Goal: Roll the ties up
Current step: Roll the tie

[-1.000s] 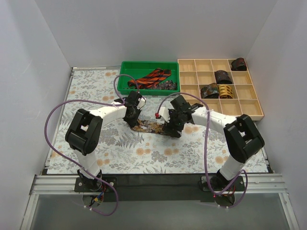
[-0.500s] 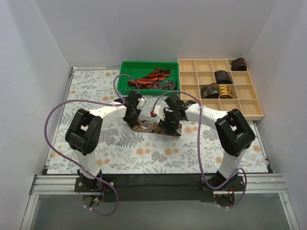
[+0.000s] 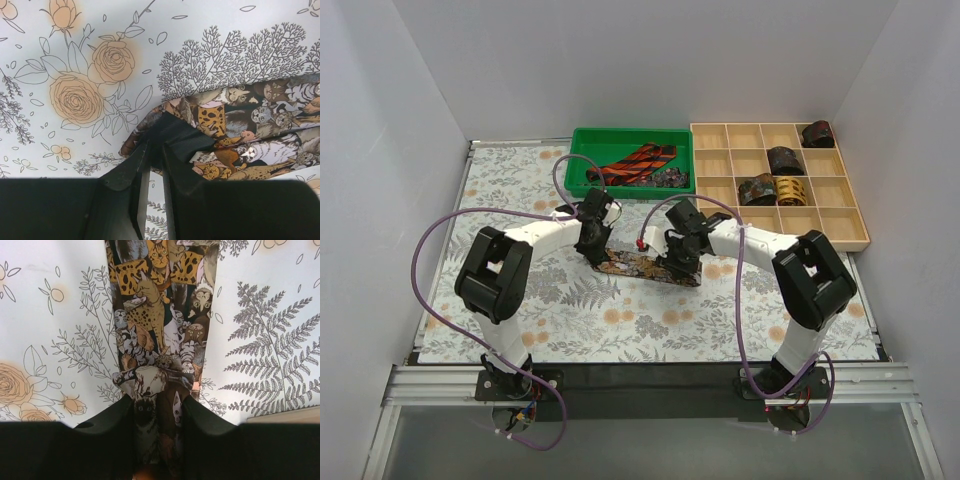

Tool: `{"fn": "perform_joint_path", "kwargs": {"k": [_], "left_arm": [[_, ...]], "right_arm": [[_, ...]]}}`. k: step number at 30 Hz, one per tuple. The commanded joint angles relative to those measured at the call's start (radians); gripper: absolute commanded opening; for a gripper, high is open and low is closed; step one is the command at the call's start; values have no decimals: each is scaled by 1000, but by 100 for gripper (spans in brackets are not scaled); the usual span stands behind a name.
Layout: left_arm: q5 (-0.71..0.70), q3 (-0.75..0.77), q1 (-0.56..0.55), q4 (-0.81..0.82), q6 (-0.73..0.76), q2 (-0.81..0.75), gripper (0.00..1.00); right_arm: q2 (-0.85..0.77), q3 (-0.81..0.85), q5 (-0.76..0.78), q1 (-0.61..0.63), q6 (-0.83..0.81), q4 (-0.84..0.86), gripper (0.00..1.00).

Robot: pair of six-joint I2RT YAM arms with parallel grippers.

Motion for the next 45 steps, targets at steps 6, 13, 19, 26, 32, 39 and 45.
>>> {"fn": "perform_joint_path", "kwargs": {"k": [6, 13, 19, 26, 32, 39, 45], "left_arm": [[-28, -17, 36, -68, -15, 29, 16], [-8, -6, 36, -60, -29, 12, 18], [57, 44, 36, -63, -49, -54, 33], [150, 143, 29, -66, -127, -172, 48], [244, 129, -59, 32, -243, -265, 54], [333, 118, -260, 230, -345, -161, 54], [357, 160, -310, 290, -354, -25, 52]], "right_arm": [[-66, -59, 21, 1, -15, -74, 36], [-78, -62, -3, 1, -7, -81, 60], [-138, -2, -48, 1, 31, -79, 82], [-294, -5, -41, -71, 216, 7, 95], [-452, -173, -107, -227, 597, 184, 92], [-632, -529, -304, -400, 944, 617, 86], [-601, -642, -367, -443, 1086, 779, 84]]}}
